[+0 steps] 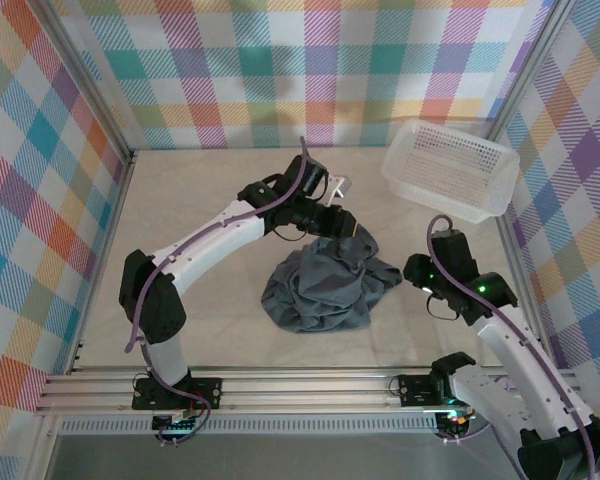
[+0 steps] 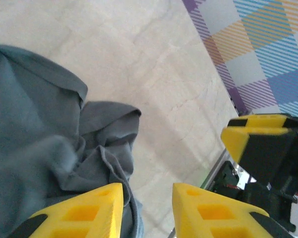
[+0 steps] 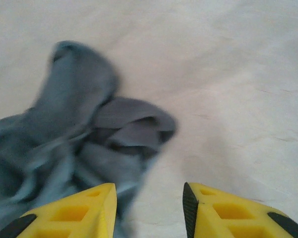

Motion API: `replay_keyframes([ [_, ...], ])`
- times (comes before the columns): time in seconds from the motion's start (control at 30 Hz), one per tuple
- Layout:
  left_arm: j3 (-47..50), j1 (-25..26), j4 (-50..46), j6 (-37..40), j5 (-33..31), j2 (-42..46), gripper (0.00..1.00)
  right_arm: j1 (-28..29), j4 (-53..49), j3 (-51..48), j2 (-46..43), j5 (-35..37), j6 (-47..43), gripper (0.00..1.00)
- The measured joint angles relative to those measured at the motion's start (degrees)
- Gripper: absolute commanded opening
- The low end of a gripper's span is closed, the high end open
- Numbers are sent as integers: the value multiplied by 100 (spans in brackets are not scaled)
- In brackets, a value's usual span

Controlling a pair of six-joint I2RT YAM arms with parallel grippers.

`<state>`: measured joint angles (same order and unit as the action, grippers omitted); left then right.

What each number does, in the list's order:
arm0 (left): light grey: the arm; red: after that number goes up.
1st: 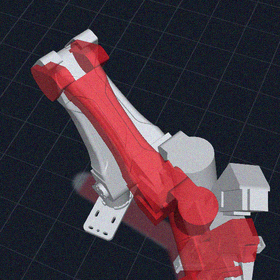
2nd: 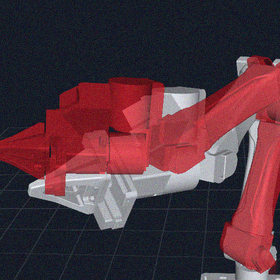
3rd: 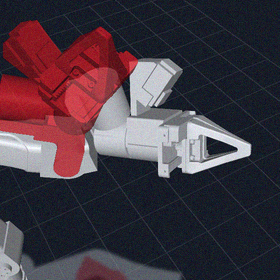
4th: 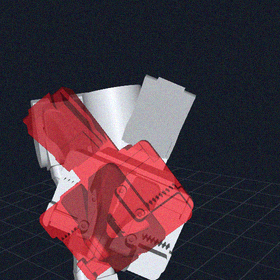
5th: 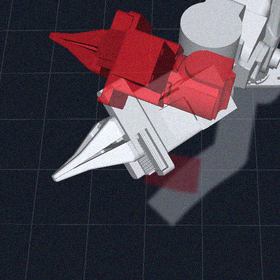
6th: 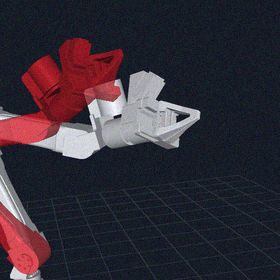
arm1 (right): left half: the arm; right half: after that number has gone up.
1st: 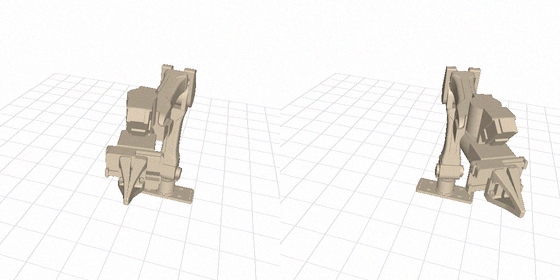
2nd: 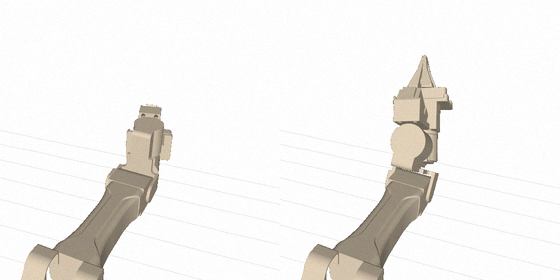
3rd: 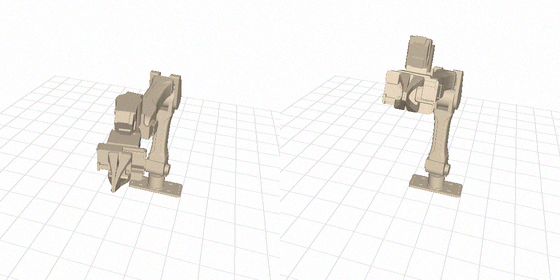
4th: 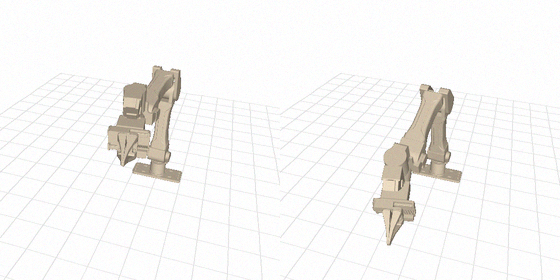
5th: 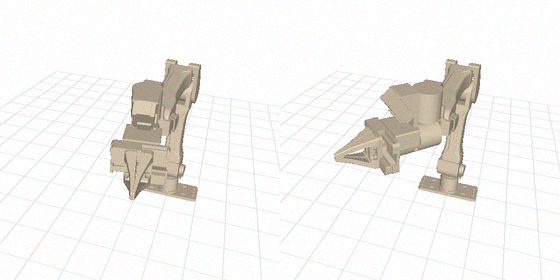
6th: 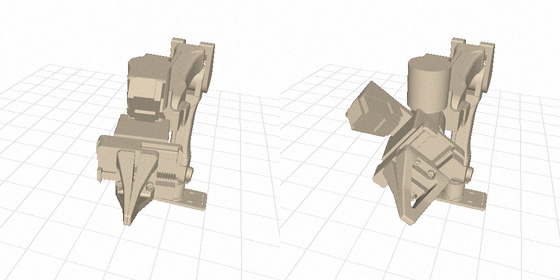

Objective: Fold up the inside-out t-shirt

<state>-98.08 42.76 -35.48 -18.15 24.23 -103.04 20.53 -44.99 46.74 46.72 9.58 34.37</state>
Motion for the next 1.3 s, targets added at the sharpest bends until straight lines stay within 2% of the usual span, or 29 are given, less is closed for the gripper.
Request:
replay_keyframes([
  [0.13,-61,-20,-138,162,-629,149,42,7,734,24,264,-1515,-319,46],
  [0.23,188,-20,-238,286,-1318,577,46,59,1246,28,695,-2280,-337,48],
  [0.3,538,-52,-317,289,-1902,1088,46,247,1322,160,1126,-2378,-289,55],
  [0.37,946,-116,-376,234,-2194,1587,47,555,1353,367,1561,-2192,-273,65],
  [0.43,1353,-258,-372,98,-2140,1930,49,782,1423,503,1912,-2006,-339,70],
  [0.5,1775,-435,-332,-101,-1740,2026,50,894,1464,664,2341,-1910,-407,70],
  [0.53,1919,-483,-315,-188,-1543,1969,50,898,1491,737,2529,-1882,-435,66],
  [0.6,2334,-553,-79,-426,-990,1652,50,898,1646,890,3027,-1899,-549,37],
  [0.63,2507,-546,22,-509,-772,1502,47,898,1683,940,3200,-1906,-527,27],
  [0.7,2848,-498,168,-708,-358,1174,36,898,1733,1016,3460,-1873,-531,3],
  [0.73,2962,-494,205,-787,-210,1069,28,898,1749,1016,3482,-1832,-529,0],
  [0.8,3121,-492,275,-872,55,999,6,898,1759,1016,3377,-1683,-531,0],
  [0.83,3132,-492,291,-925,166,1001,0,898,1762,1016,3283,-1626,-535,0],
  [0.93,3132,-496,529,-966,387,1080,0,896,1751,1008,2745,-1419,-546,0],
  [1.1,3003,-782,387,-728,446,1335,0,868,1792,577,1222,-1040,-433,0],
  [1.2,2435,-1019,4,-271,422,1397,0,870,1797,52,319,-1226,-199,0],
  [1.3,2170,-940,-133,118,564,1624,0,881,1906,-861,-516,-1556,310,2],
])
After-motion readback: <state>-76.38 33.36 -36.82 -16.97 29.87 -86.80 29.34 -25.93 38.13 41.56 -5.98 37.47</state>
